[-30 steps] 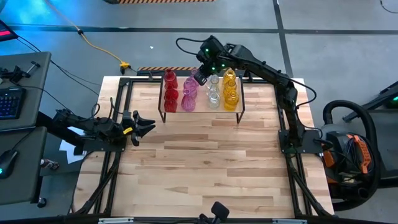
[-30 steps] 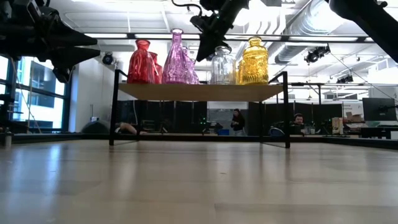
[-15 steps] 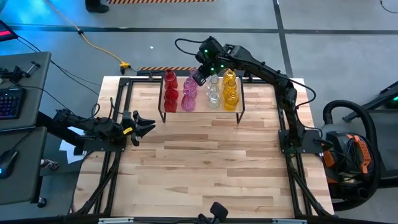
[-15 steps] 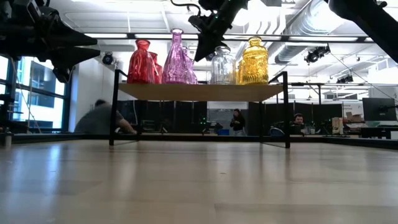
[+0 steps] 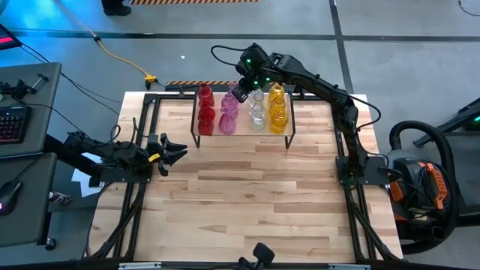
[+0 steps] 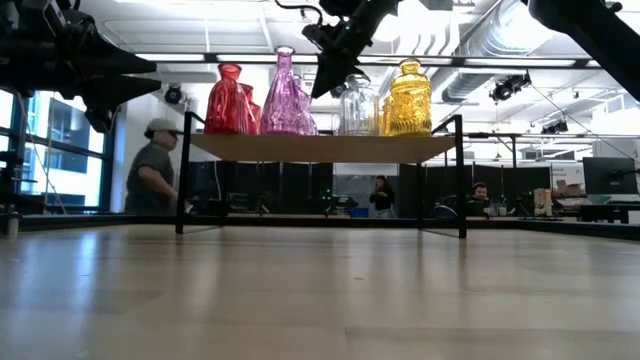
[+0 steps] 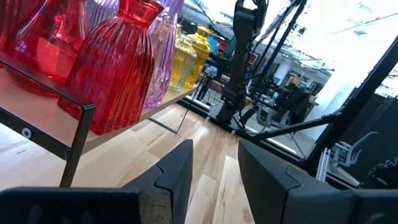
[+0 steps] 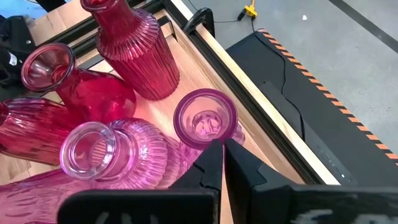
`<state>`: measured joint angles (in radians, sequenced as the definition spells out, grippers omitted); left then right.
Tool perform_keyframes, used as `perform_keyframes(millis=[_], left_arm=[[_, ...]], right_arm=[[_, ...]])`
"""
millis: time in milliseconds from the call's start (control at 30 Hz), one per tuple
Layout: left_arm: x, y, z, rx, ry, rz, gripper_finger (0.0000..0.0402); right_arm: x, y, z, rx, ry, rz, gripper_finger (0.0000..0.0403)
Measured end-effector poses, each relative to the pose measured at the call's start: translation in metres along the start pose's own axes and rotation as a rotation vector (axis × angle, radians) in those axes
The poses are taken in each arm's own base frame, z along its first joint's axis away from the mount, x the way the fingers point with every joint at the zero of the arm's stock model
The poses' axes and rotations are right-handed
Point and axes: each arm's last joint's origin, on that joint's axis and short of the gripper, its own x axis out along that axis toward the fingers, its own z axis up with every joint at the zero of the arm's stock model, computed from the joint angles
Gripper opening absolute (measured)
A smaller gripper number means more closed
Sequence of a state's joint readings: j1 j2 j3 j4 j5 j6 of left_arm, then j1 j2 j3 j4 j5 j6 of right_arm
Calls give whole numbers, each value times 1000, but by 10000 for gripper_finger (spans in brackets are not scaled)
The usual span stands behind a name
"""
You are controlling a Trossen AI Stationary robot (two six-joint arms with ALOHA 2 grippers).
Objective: Sort vases onto shelf
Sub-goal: Adjust the vases on the shelf
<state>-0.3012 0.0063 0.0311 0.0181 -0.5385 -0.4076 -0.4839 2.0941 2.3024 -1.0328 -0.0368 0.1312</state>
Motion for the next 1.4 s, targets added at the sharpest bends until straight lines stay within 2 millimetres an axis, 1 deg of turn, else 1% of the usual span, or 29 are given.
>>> perform_keyframes(millis=[233,367,533,700,900,1400], left_arm=[[0,0,0,0,0,0,120],[0,0,0,0,0,0,120],[0,0,0,0,0,0,120],[0,0,0,23,0,0,120],[0,0,0,26,1,0,120],[0,0,0,26,0,0,120]], right_arm=[[0,-1,-1,4,14,-5,0],[0,-5,-4,18,40,-20,0],[0,-10,-2,39,32,-21,0],[0,-9,-1,41,16,-15,0],[12,-5,-3,36,37,4,0],[13,-5,-1,35,16,17,0]])
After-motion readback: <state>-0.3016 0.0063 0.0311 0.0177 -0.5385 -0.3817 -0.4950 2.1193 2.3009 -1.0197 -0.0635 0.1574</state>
